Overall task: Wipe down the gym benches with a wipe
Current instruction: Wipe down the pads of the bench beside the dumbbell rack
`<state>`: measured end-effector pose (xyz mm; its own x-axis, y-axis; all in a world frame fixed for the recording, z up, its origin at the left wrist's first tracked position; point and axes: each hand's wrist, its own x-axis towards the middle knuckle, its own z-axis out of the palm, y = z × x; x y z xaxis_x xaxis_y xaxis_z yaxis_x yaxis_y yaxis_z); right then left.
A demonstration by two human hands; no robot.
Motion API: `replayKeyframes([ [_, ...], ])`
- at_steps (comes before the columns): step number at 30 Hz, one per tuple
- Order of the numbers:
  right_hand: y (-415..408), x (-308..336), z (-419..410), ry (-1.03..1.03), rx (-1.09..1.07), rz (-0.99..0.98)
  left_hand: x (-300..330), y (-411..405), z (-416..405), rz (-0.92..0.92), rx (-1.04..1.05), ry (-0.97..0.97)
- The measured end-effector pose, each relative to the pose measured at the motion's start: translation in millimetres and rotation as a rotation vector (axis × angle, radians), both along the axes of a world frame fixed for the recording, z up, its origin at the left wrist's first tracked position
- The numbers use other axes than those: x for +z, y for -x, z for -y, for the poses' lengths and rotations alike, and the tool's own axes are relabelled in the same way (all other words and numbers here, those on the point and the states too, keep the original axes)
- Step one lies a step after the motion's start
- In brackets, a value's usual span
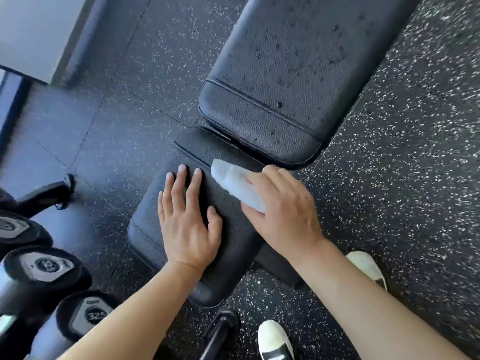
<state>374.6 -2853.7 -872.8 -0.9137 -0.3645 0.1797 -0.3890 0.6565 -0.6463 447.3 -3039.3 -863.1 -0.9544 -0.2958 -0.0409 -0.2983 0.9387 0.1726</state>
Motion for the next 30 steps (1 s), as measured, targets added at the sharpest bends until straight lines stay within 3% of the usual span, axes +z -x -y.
replayKeyframes([
  [5, -66.4, -10.2, -17.0, 0.2, -0.166, 0.218, -3.5, -2.4, 1.3, -0.035, -0.01, 0.007],
  [9, -65.4, -6.2, -11.6, 0.345, -0.384, 0.367, -4.8, -3.0, 2.7, -0.049, -0.014, 0.001],
  [13, -34.6, -5.4, -4.7, 0.454, -0.59, 0.439, -5.1, -2.0, 0.5, -0.083, -0.029, -0.01],
  [17, -58.7, -7.0, 16.2, 0.496, -0.741, 0.387, -5.8, -3.3, -0.6, -0.088, -0.021, -0.013],
  [20, -125.8, -10.8, 45.2, 0.586, -0.725, 0.399, -6.1, -4.9, 0.2, -0.086, -0.01, -0.018],
  [25, -233.9, -14.6, 79.6, 0.56, -0.605, 0.532, -6.1, -5.9, -0.3, -0.11, -0.016, -0.022],
  [30, -214.5, -18.9, 70.1, 0.568, -0.558, 0.49, -6.1, -7.3, 0.2, -0.123, -0.02, -0.033],
])
